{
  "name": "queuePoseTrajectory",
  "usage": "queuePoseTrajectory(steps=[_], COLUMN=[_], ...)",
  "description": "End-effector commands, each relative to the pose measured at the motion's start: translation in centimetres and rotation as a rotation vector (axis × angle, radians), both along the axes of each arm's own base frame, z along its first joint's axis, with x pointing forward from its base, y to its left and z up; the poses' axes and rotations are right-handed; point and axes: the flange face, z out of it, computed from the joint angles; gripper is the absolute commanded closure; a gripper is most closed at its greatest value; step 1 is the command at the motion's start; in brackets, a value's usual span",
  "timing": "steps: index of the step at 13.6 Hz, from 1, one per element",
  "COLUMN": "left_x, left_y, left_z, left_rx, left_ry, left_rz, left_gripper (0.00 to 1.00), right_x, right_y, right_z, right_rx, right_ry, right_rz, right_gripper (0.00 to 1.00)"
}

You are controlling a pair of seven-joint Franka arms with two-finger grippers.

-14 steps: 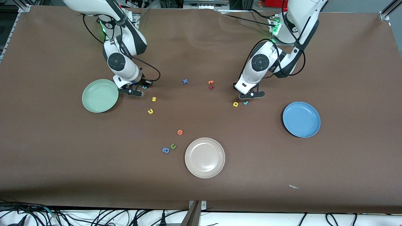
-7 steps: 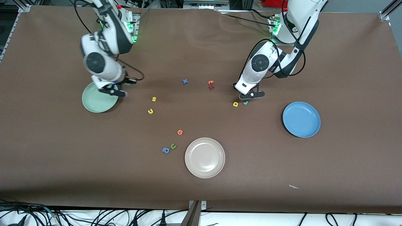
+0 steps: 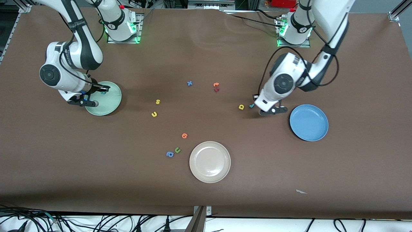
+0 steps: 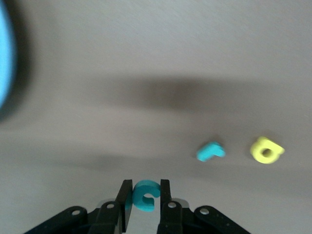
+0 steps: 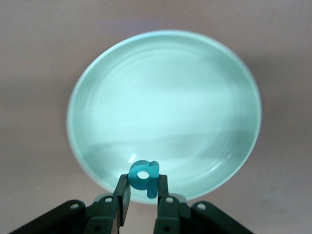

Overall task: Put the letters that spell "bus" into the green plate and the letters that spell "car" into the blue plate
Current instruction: 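Drop q on the green plate while the left gripper drops c on blue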

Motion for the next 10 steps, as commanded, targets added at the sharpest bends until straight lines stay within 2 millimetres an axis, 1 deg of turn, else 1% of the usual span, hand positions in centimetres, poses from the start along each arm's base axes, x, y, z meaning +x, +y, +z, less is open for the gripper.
queuePoseTrajectory(steps=[1,2,3,4,5,6,7,8,9,10], left_x=[1.8,2.7,4.0,4.9,5.6,5.8,6.0,6.2,6.5,6.7], left_y=[6.0,8.6,11.1,13.6,15.9,18.0,19.3,20.2,20.5,20.7], left_z=[1.7,2.0,2.9,3.4,3.9,3.8,3.7,3.4,2.8,2.1], left_rx=[-0.015,-0.035,-0.053,-0.07,-0.084,-0.09,-0.086,-0.078,-0.069,-0.07], left_ry=[0.003,-0.003,-0.018,-0.016,-0.024,-0.027,-0.035,-0.037,-0.051,-0.059], left_rz=[-0.088,-0.11,-0.126,-0.145,-0.157,-0.158,-0.154,-0.151,-0.163,-0.164], left_gripper=[0.88,0.88,0.88,0.88,0.88,0.88,0.87,0.84,0.72,0.1], right_x=[0.4,0.3,0.2,0.1,0.0,-0.1,-0.1,0.0,0.1,0.1], right_y=[-2.8,-3.2,-3.9,-4.2,-4.2,-4.3,-4.3,-4.3,-4.1,-3.6], right_z=[-2.8,-3.5,-3.9,-4.1,-4.3,-4.5,-4.3,-4.0,-3.4,-2.5], right_rx=[-0.019,-0.019,-0.02,-0.021,-0.02,-0.021,-0.021,-0.022,-0.021,-0.018], right_ry=[-0.008,-0.005,0.0,0.007,0.011,0.017,0.017,0.012,0.007,0.011], right_rz=[0.06,0.074,0.075,0.073,0.073,0.071,0.071,0.065,0.057,0.055], right_gripper=[0.91,0.91,0.91,0.88,0.8,0.57,0.34,0.01,0.01,0.01])
